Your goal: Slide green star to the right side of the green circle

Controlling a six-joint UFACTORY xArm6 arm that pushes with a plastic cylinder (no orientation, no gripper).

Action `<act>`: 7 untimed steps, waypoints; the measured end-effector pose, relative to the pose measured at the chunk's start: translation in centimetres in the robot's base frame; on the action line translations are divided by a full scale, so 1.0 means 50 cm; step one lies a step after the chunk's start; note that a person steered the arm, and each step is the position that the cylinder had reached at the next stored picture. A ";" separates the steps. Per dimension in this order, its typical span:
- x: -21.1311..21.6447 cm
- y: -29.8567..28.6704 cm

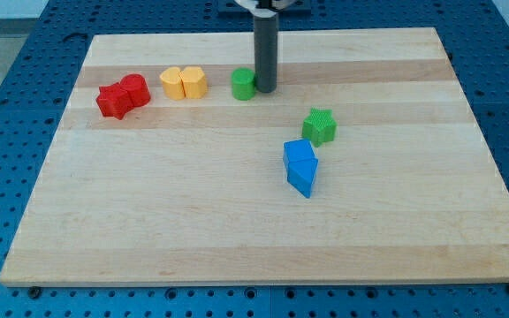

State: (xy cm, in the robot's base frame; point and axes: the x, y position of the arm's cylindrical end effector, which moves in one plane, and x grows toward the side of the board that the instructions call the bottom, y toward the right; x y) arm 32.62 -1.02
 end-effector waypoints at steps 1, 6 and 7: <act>0.000 -0.046; 0.111 0.347; 0.207 0.320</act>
State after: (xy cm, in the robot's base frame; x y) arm 42.99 15.00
